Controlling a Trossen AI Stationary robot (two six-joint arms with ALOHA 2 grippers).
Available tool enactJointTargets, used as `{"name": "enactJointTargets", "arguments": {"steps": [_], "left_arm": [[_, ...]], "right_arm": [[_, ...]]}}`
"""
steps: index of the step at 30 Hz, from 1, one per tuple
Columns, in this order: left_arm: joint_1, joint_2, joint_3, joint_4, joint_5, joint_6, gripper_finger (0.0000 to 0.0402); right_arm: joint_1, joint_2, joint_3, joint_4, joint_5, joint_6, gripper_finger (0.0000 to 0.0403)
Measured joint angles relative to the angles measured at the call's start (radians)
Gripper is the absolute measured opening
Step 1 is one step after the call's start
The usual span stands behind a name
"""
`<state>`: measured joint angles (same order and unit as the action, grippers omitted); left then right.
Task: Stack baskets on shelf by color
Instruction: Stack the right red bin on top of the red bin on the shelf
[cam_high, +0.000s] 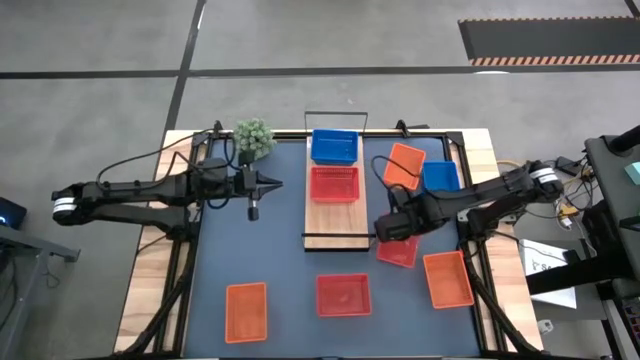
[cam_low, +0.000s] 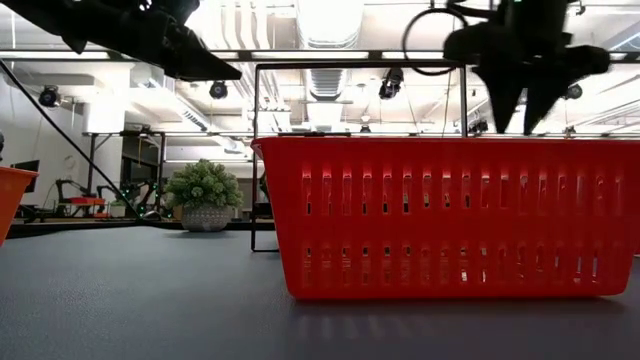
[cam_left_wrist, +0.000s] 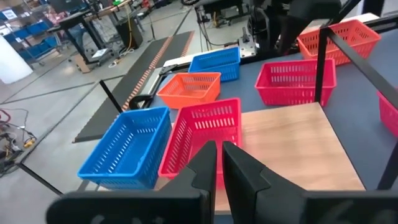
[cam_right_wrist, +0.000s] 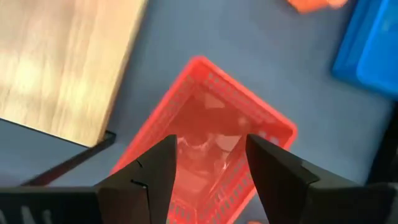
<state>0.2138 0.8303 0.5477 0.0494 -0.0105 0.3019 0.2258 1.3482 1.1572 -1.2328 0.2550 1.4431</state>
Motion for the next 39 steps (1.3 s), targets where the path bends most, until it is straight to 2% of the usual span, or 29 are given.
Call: {"name": "enactJointTargets", "arguments": {"steps": [3, 6, 10, 14, 26, 35, 39], "left_arm": [[0.000, 0.000, -0.002, -0.017, -0.001, 0.000, 0.0010], [0.000, 0.000, -0.009, -0.020, -0.001, -0.001, 0.0010], [0.000, -0.001, -0.017, -0.018, -0.012, 0.000, 0.0010], [0.000, -0.001, -0.017, -0.015, -0.031, 0.000, 0.0010], [0.000, 0.000, -0.018, -0.014, -0.033, -0.002, 0.0010], [0.000, 0.000, -0.021, -0.014, -0.050, -0.003, 0.0010], [0.000, -0.001, -0.023, -0.014, -0.050, -0.003, 0.0010]], "right_arm": [[0.027, -0.064, -0.099, 0.090, -0.007, 0.105, 0.0185], [0.054, -0.120, -0.213, 0.261, -0.026, 0.180, 0.0185], [0.081, -0.150, -0.315, 0.555, -0.072, 0.079, 0.0185], [0.108, -0.129, -0.341, 0.664, -0.120, -0.028, 0.0183], [0.115, 0.049, -0.255, 0.631, -0.127, -0.090, 0.0162], [0.115, 0.154, -0.095, 0.228, -0.112, -0.058, 0.0162], [0.115, 0.180, -0.060, 0.177, -0.096, -0.076, 0.0156]]}}
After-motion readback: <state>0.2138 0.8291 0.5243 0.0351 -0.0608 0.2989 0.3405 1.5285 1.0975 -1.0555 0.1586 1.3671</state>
